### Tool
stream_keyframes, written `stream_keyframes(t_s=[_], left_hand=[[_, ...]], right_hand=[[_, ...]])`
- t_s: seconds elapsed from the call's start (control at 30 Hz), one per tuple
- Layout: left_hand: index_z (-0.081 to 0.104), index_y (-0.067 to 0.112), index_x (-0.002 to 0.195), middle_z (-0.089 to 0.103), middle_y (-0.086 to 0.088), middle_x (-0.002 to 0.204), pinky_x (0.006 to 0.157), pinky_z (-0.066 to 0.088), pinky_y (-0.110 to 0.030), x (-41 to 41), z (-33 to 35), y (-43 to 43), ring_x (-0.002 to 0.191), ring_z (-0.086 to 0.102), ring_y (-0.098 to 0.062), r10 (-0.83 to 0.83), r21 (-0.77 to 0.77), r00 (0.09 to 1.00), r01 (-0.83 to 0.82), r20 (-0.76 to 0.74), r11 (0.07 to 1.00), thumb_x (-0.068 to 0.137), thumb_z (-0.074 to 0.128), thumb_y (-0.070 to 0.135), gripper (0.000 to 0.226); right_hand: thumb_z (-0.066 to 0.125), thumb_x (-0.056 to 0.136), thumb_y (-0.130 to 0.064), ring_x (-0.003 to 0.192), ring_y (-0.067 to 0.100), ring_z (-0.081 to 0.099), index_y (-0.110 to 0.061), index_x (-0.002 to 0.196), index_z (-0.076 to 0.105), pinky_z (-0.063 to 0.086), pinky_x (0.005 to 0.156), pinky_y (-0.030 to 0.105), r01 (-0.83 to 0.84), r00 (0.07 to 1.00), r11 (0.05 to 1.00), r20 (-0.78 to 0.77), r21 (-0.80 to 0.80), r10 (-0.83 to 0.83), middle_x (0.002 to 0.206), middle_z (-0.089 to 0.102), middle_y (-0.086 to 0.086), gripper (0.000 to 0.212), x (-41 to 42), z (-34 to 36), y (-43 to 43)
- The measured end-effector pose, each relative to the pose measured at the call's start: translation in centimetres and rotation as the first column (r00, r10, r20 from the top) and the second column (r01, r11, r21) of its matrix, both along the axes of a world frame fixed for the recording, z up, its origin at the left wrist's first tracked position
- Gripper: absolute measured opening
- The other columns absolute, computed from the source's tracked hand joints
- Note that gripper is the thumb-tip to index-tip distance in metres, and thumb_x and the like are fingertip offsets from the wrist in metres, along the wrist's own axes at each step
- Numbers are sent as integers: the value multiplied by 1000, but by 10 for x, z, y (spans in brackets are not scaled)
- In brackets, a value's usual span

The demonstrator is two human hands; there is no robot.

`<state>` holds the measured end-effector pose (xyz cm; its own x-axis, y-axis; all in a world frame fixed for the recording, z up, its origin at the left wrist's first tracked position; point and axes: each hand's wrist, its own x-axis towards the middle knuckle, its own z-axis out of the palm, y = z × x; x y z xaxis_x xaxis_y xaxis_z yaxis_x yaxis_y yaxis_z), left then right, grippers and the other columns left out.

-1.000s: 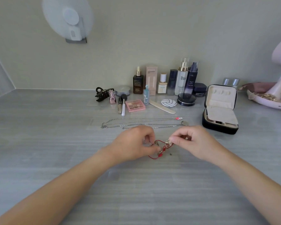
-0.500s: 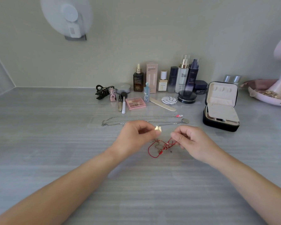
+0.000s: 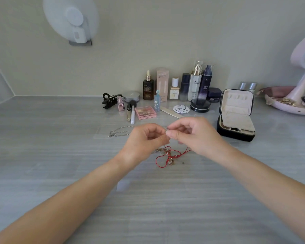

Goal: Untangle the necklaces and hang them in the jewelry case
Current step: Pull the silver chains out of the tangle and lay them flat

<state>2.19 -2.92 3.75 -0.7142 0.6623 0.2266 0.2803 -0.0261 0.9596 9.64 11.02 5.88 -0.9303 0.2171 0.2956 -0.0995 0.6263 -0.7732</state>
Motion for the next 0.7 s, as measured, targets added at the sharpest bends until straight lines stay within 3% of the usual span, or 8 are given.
stream_keyframes(t_s=[0.07,0.13,0.27,0.37,0.43,0.7], left_hand=[[62,12,75,65,5,60,57,45,-13,-1,-1,0,55,59,1,10,-3,1000,-10,-5,1000,82,64,7,9],[60,15,74,66,7,58,63,45,-23,-4,-1,-2,61,59,-6,17,2,999,-17,40,1000,83,62,12,10],[57,18,71,62,8,59,67,44,-23,-12,-1,-3,63,59,-6,-45,120,976,19,213,993,84,59,17,13],[54,16,67,54,8,56,68,42,-25,-19,1,-6,58,54,-8,-91,208,953,31,290,978,77,59,26,14],[55,16,67,51,8,53,68,40,-26,-24,1,-8,56,49,-9,-81,227,947,8,312,974,83,56,23,17],[44,21,60,41,11,50,63,36,-24,-38,2,-12,54,42,-8,-36,251,920,-69,390,966,90,51,28,31]], right_hand=[[71,77,-21,54,2,55,-26,70,67,49,61,24,-15,1000,999,-21,36,16,65,65,-6,10,-4,7,-3],[70,78,-17,55,6,55,-19,71,68,49,59,27,-13,999,999,-46,34,15,67,67,4,7,-7,16,-4],[65,82,-17,47,-2,56,-16,74,65,39,43,11,50,992,995,-112,-83,-59,66,66,-2,8,-11,34,3],[62,84,-16,49,0,58,-20,71,62,43,47,18,83,990,986,-104,-143,-99,64,67,-7,14,-12,38,8],[61,86,-16,51,3,60,-20,71,61,43,50,24,98,989,974,-93,-205,-119,63,69,-7,15,-12,38,11],[52,91,-17,62,11,65,-19,74,57,48,54,23,145,976,872,-75,-468,-202,73,72,3,17,-17,43,14]])
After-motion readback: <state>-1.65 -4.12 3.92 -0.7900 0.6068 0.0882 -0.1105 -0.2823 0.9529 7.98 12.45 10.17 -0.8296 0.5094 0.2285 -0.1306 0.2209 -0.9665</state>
